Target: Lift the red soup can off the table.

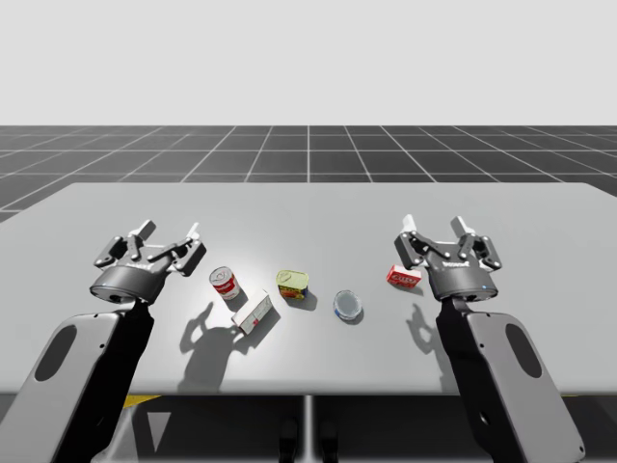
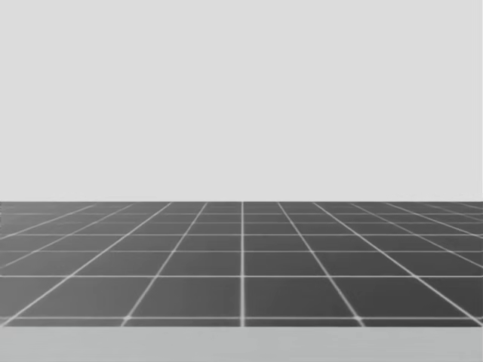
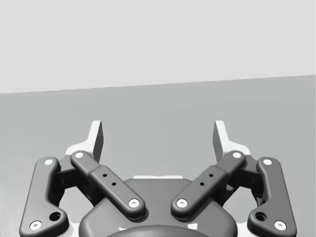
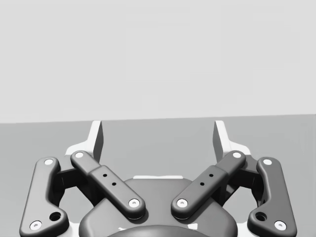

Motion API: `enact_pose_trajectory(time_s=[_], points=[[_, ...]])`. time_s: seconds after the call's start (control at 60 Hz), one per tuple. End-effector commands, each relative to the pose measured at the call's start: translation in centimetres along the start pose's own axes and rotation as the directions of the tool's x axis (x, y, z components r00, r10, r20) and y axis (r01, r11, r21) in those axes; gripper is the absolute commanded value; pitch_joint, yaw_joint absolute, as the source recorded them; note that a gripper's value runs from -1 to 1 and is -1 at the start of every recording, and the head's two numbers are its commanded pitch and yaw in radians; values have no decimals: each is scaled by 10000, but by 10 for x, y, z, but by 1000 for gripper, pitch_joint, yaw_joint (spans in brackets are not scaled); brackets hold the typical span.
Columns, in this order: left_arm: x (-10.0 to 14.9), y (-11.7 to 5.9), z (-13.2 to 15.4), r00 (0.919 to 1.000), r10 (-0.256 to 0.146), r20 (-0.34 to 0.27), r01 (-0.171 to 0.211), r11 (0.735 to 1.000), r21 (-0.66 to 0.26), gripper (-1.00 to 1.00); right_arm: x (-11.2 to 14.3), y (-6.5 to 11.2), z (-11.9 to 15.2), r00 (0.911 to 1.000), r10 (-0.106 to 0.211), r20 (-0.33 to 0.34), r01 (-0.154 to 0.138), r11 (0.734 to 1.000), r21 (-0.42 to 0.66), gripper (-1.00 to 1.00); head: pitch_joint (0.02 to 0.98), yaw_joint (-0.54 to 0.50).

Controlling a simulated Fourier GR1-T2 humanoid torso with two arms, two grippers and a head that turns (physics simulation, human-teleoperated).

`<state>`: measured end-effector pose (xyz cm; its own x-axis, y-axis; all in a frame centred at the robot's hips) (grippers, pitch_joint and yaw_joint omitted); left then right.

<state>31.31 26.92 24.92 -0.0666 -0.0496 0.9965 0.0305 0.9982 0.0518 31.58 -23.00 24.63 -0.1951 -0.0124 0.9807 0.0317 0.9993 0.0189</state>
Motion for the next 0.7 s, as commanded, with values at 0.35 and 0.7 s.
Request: enact_pose_trajectory(time_s=[0.35, 0.7], points=[[0, 0, 0, 10000, -64, 3, 64, 10000, -62, -1000, -1, -4, -3, 10000, -51, -41, 48, 9983, -584, -1000, 260, 15], [0, 0, 0, 10000, -76, -38, 76, 9999, -147, -1000, -1, -5, -4, 10000, -13, -97, 7, 9980, -629, -1000, 509, 59]])
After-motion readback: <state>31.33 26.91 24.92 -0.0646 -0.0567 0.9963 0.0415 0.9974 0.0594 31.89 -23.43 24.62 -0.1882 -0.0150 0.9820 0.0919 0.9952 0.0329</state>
